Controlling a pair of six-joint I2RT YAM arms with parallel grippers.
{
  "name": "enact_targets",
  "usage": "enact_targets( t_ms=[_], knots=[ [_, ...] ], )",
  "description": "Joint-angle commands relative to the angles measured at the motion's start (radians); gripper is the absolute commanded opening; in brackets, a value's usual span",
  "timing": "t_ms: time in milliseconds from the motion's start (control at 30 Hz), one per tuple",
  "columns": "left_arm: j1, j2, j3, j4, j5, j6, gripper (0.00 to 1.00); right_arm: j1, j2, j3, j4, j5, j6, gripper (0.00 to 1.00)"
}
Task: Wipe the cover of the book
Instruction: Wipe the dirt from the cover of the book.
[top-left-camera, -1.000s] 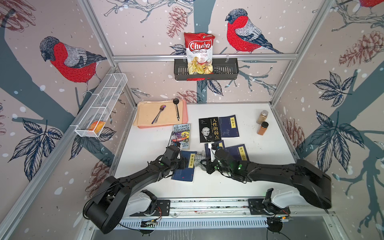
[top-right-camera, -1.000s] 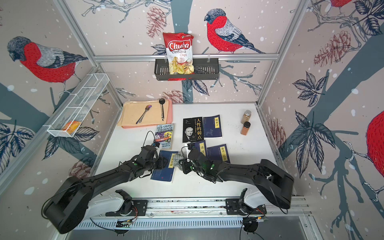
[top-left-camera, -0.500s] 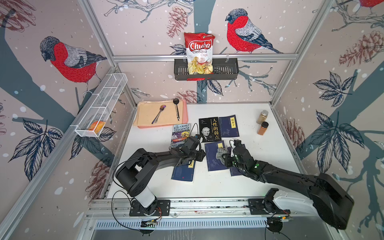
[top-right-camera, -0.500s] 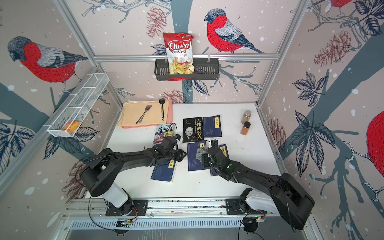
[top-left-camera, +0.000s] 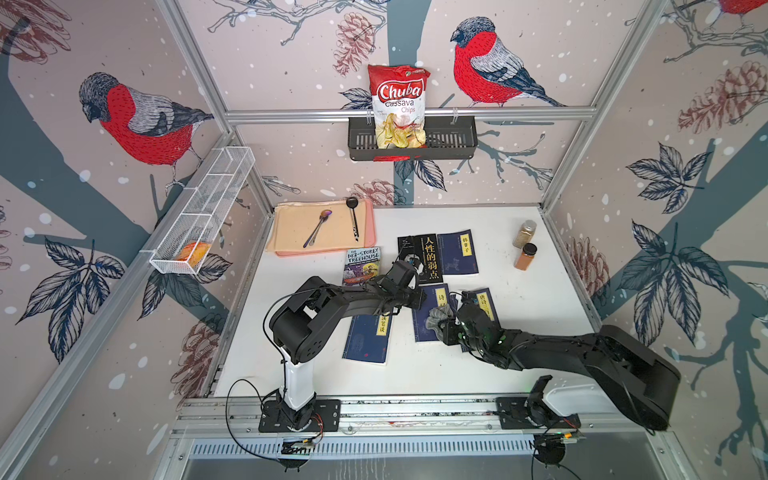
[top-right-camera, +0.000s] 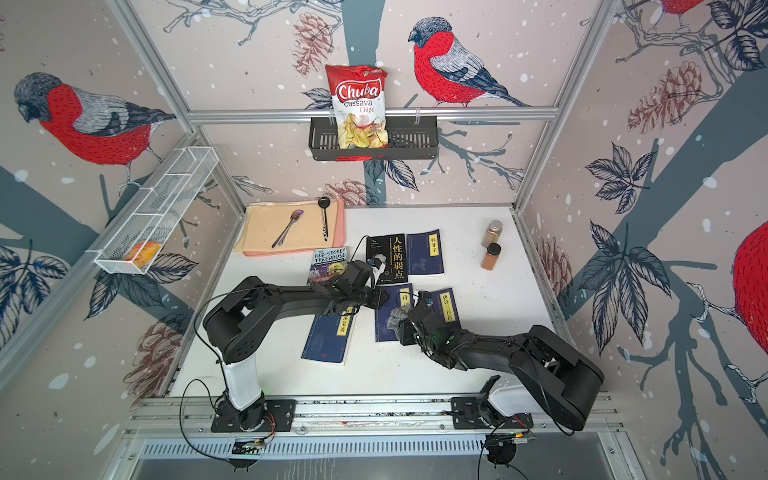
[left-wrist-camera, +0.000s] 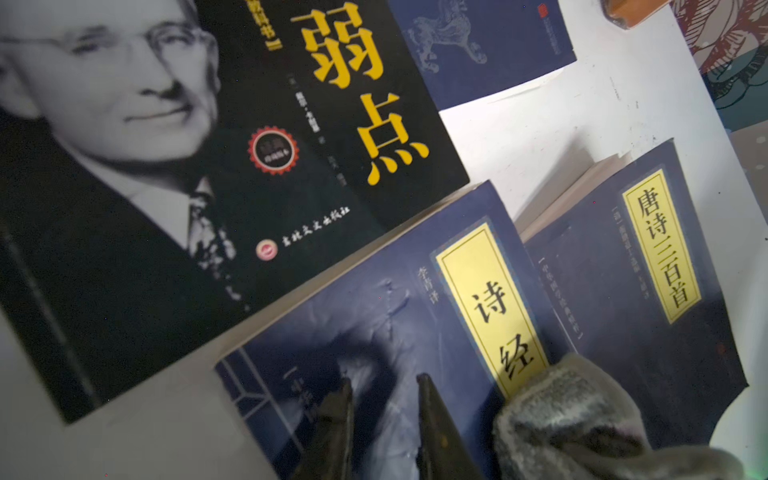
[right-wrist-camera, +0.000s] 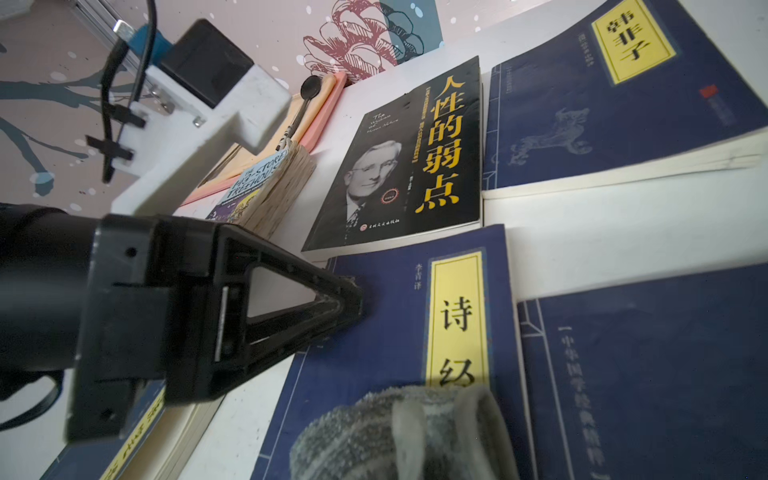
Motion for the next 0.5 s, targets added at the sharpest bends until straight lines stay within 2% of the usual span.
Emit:
enact_targets(
  t_ms=[0, 133, 300, 467],
  knots=[
    [-0.001, 0.015, -0.032, -0.047, -0.007, 0.003, 0.26, -0.020, 0.045, 0.015, -0.053, -0.013, 0.014, 0.05],
    [-0.002, 0.002, -0.077, -0.021, -0.010, -0.003, 0.21, -0.089, 0.113, 0.073, -0.042, -0.018, -0.029, 0.05],
    [-0.001, -0.005, -0.108, -0.001, -0.006, -0.014, 0.21, -0.183, 0.242, 0.171, -0.006, -0.035, -0.078, 0.05],
    [0.002, -0.003, -0.113, -0.001, -0.009, -0.018, 0.21, -0.156, 0.276, 0.191, -0.022, -0.049, -0.076, 0.05]
  ],
)
